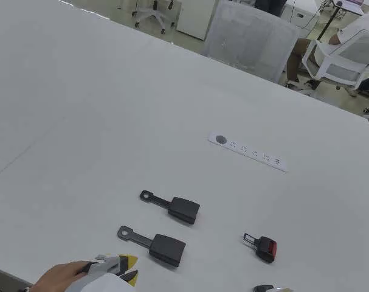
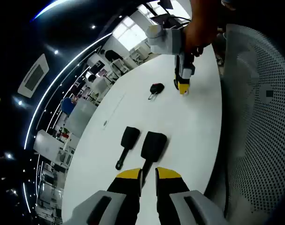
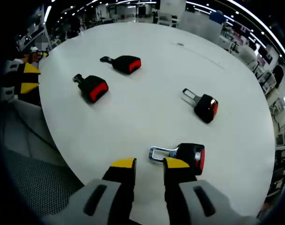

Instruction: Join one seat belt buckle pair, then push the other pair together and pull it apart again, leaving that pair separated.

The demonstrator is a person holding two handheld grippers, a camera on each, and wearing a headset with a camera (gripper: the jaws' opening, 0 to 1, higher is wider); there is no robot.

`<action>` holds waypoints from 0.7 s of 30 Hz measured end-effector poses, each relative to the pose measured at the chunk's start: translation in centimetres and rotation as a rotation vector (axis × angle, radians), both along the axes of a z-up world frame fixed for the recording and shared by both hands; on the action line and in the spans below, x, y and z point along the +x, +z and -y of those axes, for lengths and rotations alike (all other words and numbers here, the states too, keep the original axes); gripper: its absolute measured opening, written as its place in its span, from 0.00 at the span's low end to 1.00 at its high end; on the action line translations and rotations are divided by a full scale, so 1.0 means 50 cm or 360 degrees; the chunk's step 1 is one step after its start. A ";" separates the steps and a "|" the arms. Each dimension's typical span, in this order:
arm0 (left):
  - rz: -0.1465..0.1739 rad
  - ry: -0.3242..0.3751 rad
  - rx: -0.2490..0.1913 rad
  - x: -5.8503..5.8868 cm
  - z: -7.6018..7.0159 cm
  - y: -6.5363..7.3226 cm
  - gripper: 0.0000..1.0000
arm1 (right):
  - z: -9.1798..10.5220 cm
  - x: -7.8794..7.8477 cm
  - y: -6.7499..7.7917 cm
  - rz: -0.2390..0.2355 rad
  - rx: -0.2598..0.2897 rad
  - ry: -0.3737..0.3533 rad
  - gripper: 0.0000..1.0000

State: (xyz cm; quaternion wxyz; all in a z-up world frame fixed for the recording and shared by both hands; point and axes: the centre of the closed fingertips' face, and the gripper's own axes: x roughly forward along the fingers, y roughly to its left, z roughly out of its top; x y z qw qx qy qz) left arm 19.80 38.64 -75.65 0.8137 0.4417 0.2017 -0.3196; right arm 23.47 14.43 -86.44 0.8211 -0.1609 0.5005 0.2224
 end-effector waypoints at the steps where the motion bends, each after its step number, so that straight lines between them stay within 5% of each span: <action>1: -0.0001 -0.0001 0.0000 0.000 0.000 0.000 0.12 | -0.002 0.005 0.000 -0.0007 -0.0004 0.0008 0.25; 6: -0.0003 0.0003 0.0001 0.000 -0.001 -0.001 0.12 | -0.026 0.039 -0.002 0.0013 -0.0016 0.0006 0.25; 15: 0.0001 0.0021 -0.0007 0.002 -0.005 0.001 0.12 | -0.041 0.038 0.005 0.0022 -0.0006 0.0050 0.25; 21: -0.0024 0.0030 -0.0039 0.003 -0.004 0.001 0.15 | -0.061 0.027 0.052 0.0154 0.0147 0.0176 0.32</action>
